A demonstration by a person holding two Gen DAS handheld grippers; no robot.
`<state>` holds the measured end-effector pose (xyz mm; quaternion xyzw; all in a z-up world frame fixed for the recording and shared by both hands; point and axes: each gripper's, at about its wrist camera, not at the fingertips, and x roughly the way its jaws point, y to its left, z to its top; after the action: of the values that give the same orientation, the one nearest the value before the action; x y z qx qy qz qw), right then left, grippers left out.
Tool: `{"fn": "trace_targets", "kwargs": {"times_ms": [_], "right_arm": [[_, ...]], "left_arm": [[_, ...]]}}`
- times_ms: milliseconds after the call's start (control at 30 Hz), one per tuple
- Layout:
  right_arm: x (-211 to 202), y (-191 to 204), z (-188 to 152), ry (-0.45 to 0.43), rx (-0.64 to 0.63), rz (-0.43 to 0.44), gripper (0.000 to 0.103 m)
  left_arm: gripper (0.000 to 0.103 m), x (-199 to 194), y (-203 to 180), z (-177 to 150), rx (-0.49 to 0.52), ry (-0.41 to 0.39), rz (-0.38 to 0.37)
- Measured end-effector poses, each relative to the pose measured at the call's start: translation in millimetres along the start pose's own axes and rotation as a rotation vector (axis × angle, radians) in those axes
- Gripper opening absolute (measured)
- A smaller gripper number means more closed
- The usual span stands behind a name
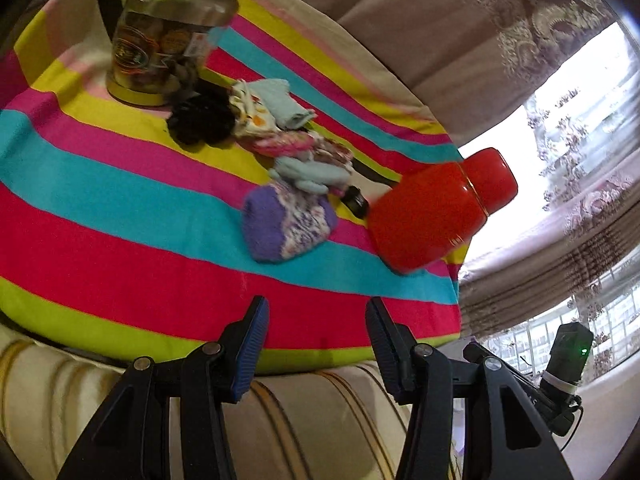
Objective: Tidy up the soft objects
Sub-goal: 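Move both tools back over the remaining items on the blanket, then grasp the black scrunchie with the left tool while the right tool grasps the light blue sock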
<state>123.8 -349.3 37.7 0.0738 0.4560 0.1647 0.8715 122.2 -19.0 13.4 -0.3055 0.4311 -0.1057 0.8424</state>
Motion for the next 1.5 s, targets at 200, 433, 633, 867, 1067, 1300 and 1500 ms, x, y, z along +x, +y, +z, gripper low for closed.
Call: {"fn": "trace_targets", "kwargs": {"times_ms": [200,433,633,867,1067,1300,1500], "right_arm": [[28,43,21,0.031,-0.055,0.042,0.07],[62,69,49,0.053,0.004,0.111,0.071],[89,86,69,0.057,0.071,0.122,0.072],[117,86,97,0.051,0.172,0.114,0.075],[142,91,112,0.054,0.186,0.083,0.077],[176,99,126,0.088,0.185,0.066,0.077],[197,96,135,0.094,0.19,0.032,0.077]], "left_arm": [[0.051,-3,14,22,-0.009,-0.032,0.024],[0.051,-1,28,62,-0.002,-0.094,0.086],[0.051,21,46,108,-0.037,-0.15,0.163],[0.066,67,71,145,-0.108,-0.167,0.277],[0.068,102,77,156,-0.069,-0.146,0.372],[0.056,126,76,153,0.037,-0.104,0.435],[0.024,119,72,148,0.051,-0.094,0.362]]}}
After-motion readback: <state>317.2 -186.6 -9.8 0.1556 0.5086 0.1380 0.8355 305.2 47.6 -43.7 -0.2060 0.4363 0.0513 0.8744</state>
